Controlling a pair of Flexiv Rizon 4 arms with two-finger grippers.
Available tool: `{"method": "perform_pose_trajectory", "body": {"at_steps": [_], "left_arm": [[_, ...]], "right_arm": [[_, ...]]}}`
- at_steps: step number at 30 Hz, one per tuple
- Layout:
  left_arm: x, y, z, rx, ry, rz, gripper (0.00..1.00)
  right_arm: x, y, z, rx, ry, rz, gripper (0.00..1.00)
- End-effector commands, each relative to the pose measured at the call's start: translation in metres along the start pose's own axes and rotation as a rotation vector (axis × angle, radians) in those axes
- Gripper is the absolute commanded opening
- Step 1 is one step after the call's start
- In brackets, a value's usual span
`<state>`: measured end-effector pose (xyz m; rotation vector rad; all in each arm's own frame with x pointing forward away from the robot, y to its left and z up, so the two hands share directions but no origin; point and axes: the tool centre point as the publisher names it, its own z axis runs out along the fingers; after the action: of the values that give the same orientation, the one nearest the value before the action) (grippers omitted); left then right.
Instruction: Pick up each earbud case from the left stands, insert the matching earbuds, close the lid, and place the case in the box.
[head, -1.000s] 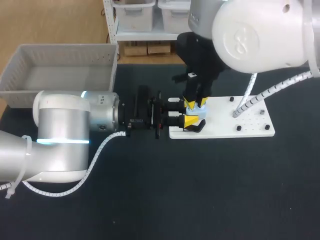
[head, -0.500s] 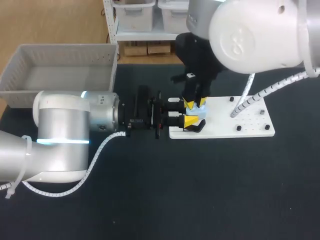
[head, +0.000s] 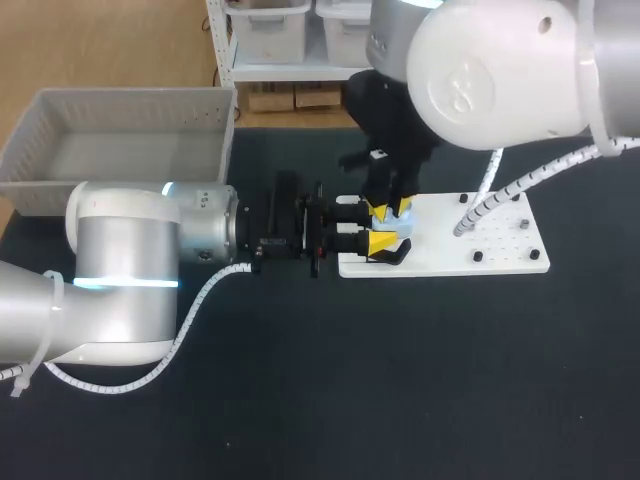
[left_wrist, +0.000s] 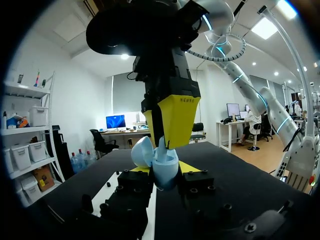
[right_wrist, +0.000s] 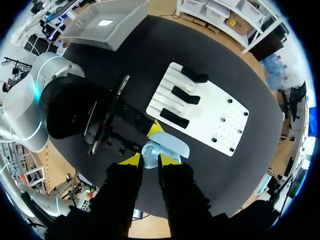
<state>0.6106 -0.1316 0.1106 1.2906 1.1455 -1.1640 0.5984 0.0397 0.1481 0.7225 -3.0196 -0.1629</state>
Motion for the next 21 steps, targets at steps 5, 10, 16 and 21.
{"method": "perform_pose_trajectory", "body": {"at_steps": [5, 10, 16, 21], "left_arm": [[0.000, -0.001, 0.000, -0.007, -0.002, 0.003, 0.00], [0.000, -0.001, 0.000, -0.007, -0.002, 0.003, 0.00], [0.000, -0.001, 0.000, -0.007, -0.002, 0.003, 0.00], [0.000, -0.001, 0.000, -0.007, -0.002, 0.003, 0.00]], "right_arm": [[0.005, 0.004, -0.009, 0.005, -0.002, -0.011, 1.00], [0.017, 0.008, -0.028, -0.003, -0.030, -0.032, 1.00], [0.003, -0.010, -0.046, -0.014, -0.123, 0.113, 1.00], [-0.019, -0.034, -0.049, 0.006, -0.226, 0.279, 1.00]]}}
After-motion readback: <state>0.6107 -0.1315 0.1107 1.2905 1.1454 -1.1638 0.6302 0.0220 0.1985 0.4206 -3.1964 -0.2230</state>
